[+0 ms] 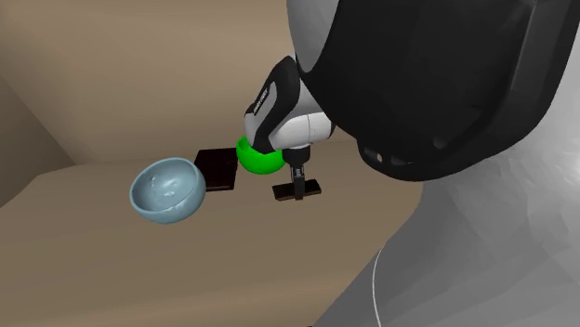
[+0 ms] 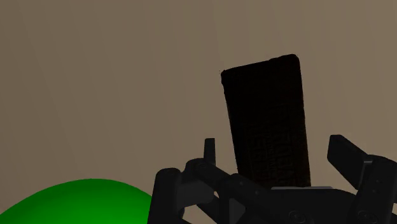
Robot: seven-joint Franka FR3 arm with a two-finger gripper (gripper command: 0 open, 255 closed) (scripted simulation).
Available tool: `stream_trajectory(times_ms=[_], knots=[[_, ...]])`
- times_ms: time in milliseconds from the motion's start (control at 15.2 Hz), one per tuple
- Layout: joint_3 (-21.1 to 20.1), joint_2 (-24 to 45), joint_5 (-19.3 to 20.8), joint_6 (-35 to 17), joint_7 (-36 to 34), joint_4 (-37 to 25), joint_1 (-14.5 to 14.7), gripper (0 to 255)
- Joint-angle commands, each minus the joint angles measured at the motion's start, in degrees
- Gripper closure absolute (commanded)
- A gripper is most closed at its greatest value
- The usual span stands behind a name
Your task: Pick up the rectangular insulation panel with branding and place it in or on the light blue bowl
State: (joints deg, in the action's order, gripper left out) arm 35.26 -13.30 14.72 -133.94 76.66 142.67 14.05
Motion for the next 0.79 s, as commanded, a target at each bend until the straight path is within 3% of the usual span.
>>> stream_trajectory(times_ms=[0,330,396,726], knots=[[0.1,0.2,-0.1,-0.3,0.0,0.1,0.0,0],[0.1,0.2,-0.1,-0.3,0.0,0.1,0.0,0],[0.1,0.2,-0.1,-0.3,0.0,0.1,0.0,255],[0.1,0.2,-0.1,-0.3,0.0,0.1,0.0,255]])
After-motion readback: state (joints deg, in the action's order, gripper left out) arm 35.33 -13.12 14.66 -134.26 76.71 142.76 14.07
